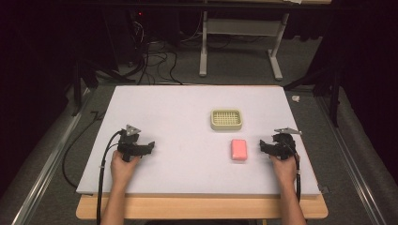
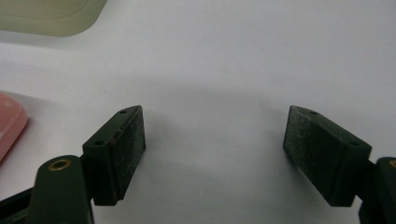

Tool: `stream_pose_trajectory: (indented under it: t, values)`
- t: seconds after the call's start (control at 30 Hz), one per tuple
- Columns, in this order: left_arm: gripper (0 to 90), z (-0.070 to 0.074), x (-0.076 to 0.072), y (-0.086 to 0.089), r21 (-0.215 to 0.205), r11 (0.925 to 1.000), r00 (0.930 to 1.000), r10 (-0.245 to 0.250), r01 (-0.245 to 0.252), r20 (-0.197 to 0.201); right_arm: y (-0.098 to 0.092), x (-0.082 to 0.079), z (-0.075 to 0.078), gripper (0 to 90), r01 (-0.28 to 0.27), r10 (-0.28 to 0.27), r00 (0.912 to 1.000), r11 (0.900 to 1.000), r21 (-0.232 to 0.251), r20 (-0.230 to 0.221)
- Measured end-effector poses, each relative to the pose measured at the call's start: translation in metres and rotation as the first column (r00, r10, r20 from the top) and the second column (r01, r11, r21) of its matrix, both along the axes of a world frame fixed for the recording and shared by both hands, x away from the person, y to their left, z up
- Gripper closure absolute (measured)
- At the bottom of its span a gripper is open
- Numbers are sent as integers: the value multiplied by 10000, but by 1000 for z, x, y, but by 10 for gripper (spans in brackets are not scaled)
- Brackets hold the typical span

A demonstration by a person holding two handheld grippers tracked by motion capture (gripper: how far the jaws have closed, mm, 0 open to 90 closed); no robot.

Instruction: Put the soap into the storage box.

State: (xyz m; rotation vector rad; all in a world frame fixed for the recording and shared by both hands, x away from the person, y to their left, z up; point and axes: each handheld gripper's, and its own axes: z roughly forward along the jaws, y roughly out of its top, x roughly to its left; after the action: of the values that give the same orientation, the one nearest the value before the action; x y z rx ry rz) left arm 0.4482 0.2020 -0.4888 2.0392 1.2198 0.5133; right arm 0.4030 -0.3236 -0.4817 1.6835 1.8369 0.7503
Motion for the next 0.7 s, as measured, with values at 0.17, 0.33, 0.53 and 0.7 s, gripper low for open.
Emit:
stream_pose_trajectory:
  t: [0.17,0.33,0.53,0.7]
  values:
    - [180,0,0,0,26,10000,10000,-18,18,-12,-1,0,1,162,-380,382,9992,9992,96,-130]
    - [180,0,0,0,28,10000,10000,-19,19,-10,0,-5,5,149,-835,834,9965,9963,208,60]
    - [180,0,0,0,4,10000,10000,0,0,0,6,-14,18,143,-1686,1667,9846,9850,357,522]
    - [180,0,0,0,3,10000,10000,1,-1,2,14,-21,22,138,-2270,2236,9719,9729,427,730]
